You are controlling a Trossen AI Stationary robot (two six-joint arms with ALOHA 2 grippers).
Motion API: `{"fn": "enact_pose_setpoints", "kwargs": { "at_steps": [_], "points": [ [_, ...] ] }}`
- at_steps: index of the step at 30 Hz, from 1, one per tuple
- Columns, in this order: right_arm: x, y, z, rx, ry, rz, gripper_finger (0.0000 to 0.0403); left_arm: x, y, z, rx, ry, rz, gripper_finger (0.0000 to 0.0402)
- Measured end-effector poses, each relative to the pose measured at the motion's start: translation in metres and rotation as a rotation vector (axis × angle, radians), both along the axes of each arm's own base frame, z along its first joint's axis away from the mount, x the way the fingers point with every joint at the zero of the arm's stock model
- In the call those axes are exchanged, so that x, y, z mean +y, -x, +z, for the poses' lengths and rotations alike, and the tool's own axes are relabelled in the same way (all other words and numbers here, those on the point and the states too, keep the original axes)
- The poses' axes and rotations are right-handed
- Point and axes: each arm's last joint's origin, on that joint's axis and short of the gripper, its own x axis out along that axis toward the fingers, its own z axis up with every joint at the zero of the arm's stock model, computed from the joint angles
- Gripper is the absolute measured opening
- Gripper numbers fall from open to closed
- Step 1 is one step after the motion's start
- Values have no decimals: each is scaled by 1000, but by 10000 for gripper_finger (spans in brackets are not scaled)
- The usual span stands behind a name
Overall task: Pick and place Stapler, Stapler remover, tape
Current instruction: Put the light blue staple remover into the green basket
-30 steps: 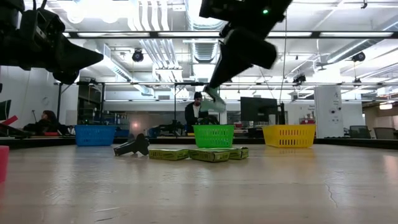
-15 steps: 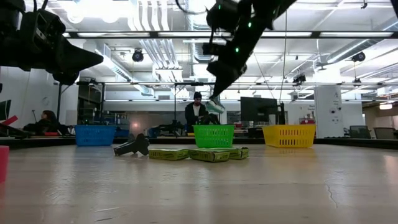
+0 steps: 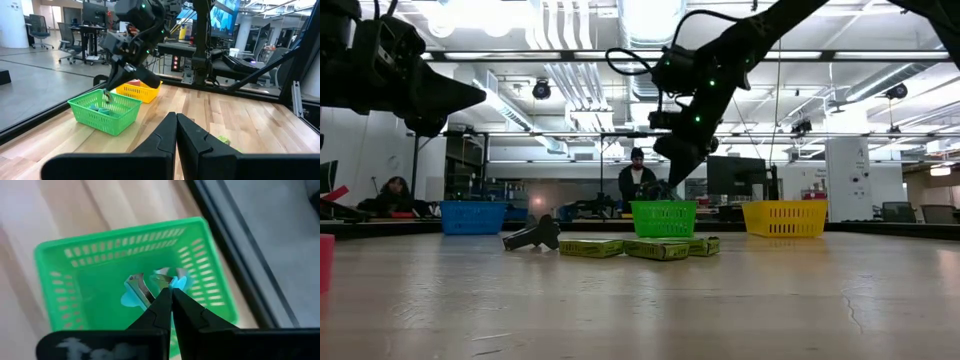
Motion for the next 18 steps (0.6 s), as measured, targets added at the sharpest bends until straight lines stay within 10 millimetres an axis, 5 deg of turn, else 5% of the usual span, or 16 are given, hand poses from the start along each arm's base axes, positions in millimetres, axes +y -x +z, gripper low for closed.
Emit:
{"fn": "enact_pose_setpoints", "kwargs": {
  "at_steps": [18],
  "points": [
    [2,-1,-10,-66,-49,22,9,0,0,0,-1,0,0,14]
  ]
}}
